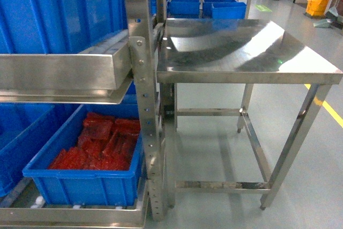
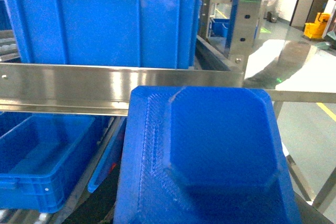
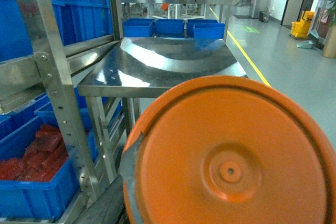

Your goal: Sort blue parts and orange caps into right shelf containers

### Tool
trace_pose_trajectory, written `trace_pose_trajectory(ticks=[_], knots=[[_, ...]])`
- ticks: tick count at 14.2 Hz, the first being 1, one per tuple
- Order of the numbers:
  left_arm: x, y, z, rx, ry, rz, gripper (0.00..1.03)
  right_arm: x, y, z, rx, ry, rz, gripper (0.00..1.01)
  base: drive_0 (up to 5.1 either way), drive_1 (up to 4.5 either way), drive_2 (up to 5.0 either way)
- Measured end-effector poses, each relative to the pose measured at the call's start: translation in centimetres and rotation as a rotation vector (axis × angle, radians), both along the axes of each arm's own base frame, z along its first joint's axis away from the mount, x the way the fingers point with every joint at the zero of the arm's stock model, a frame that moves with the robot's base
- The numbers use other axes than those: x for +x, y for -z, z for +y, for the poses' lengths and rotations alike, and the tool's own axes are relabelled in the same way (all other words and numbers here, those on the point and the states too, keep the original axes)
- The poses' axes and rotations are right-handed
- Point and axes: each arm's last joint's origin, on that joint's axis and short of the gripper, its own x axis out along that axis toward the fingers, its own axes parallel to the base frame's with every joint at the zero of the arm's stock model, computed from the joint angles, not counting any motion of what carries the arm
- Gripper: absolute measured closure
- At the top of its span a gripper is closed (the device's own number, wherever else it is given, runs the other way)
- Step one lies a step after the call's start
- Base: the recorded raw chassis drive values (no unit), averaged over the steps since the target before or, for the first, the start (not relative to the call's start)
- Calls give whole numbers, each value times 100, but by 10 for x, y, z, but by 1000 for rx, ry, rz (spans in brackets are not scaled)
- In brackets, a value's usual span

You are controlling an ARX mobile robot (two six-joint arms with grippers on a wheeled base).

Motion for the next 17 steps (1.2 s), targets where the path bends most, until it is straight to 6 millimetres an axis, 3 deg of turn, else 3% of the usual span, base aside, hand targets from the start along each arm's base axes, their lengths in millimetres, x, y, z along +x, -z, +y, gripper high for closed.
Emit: trace_pose_trajectory(ticks=[17], knots=[[0, 0, 0, 0, 0, -1, 60, 0, 0, 0, 0, 0, 1, 56, -494, 238, 238]])
